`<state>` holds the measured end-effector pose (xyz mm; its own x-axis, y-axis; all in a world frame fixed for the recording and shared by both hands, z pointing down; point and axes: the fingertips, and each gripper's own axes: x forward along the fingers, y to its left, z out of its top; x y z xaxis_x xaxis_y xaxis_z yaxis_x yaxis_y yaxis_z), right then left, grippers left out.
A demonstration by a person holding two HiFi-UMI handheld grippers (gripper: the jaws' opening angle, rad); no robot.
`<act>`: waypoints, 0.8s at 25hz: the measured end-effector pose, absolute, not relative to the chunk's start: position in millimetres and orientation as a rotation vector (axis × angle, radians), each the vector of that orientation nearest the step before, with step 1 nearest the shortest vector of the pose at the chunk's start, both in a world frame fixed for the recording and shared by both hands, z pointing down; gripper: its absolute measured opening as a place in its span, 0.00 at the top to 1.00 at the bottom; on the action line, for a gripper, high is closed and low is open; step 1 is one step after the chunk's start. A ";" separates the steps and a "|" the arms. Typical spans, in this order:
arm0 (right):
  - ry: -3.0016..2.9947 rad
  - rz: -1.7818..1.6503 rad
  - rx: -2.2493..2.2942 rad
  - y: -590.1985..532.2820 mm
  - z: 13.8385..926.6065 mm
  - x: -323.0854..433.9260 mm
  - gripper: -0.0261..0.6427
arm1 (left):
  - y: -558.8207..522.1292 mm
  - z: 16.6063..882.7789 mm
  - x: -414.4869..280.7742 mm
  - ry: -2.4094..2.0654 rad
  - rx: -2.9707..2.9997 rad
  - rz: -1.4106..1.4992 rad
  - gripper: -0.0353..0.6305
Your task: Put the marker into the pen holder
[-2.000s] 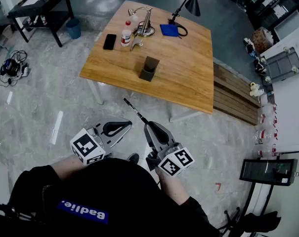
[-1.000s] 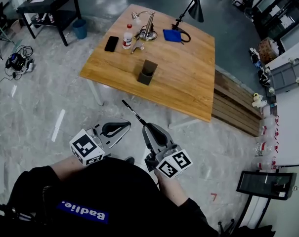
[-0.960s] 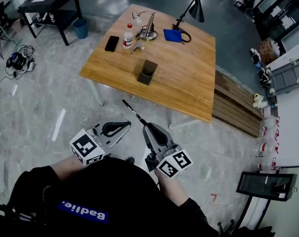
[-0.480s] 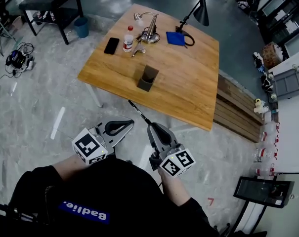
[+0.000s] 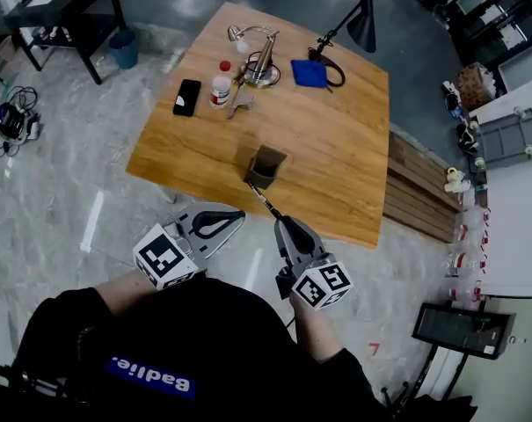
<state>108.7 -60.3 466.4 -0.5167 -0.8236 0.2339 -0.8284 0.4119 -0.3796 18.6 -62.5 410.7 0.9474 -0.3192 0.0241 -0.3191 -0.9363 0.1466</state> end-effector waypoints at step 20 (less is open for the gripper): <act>-2.186 0.575 1.106 -190.5 602.2 162.3 0.87 | -150.6 430.3 9.9 -0.651 2.861 0.069 0.94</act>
<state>162.3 -190.5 602.2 -0.4611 -0.5577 0.6902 -0.8251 0.5556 -0.1022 9.9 -150.6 430.3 0.9016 -0.4229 0.0908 -0.4326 -0.8814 0.1899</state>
